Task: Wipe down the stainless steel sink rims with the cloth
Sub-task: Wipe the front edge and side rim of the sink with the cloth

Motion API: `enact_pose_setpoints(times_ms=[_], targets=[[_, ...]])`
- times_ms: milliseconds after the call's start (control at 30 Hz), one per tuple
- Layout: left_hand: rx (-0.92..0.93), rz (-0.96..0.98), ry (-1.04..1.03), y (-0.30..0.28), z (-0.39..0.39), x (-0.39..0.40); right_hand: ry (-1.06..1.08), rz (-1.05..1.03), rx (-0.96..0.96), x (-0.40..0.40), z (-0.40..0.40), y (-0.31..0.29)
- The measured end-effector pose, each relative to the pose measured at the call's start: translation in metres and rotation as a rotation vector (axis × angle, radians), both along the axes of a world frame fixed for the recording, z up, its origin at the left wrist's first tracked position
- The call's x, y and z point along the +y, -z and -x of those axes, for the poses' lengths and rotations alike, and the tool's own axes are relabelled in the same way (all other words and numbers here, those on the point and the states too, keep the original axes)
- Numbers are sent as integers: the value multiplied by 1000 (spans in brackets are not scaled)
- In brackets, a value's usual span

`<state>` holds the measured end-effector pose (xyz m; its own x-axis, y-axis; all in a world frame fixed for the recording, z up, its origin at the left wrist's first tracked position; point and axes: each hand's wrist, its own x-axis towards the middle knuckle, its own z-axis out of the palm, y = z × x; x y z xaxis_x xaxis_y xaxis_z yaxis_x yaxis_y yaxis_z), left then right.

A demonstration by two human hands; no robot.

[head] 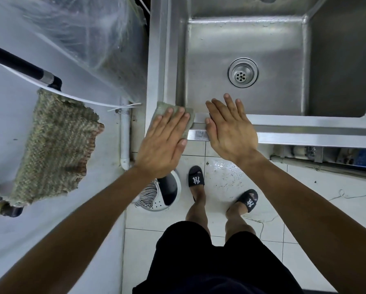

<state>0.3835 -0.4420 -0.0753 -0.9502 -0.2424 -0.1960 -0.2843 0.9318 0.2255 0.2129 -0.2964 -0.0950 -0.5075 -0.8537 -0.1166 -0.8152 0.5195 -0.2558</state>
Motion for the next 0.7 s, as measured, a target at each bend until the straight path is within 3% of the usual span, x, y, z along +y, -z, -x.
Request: enact_pose_setpoints(times_ms=[100, 167, 233, 367, 433, 633, 700], targets=[[-63, 2, 198, -1, 8, -46, -24, 9, 17, 0, 0, 0], [-76, 5, 223, -3, 22, -72, -56, 22, 37, 1, 0, 1], [-44, 11, 159, -3, 33, -77, -120, 32, 68, 3, 0, 1], [-9, 31, -162, -1, 25, -22, -269, 30, 106, 8, 3, -1], [-12, 24, -205, 1, 14, -4, -369, 26, 112, 11, 7, -2], [-5, -19, 76, -2, 23, -70, -644, -25, 81, 10, 26, 0], [14, -24, 41, 1, 31, -74, -642, -30, 41, 0, 22, 0]])
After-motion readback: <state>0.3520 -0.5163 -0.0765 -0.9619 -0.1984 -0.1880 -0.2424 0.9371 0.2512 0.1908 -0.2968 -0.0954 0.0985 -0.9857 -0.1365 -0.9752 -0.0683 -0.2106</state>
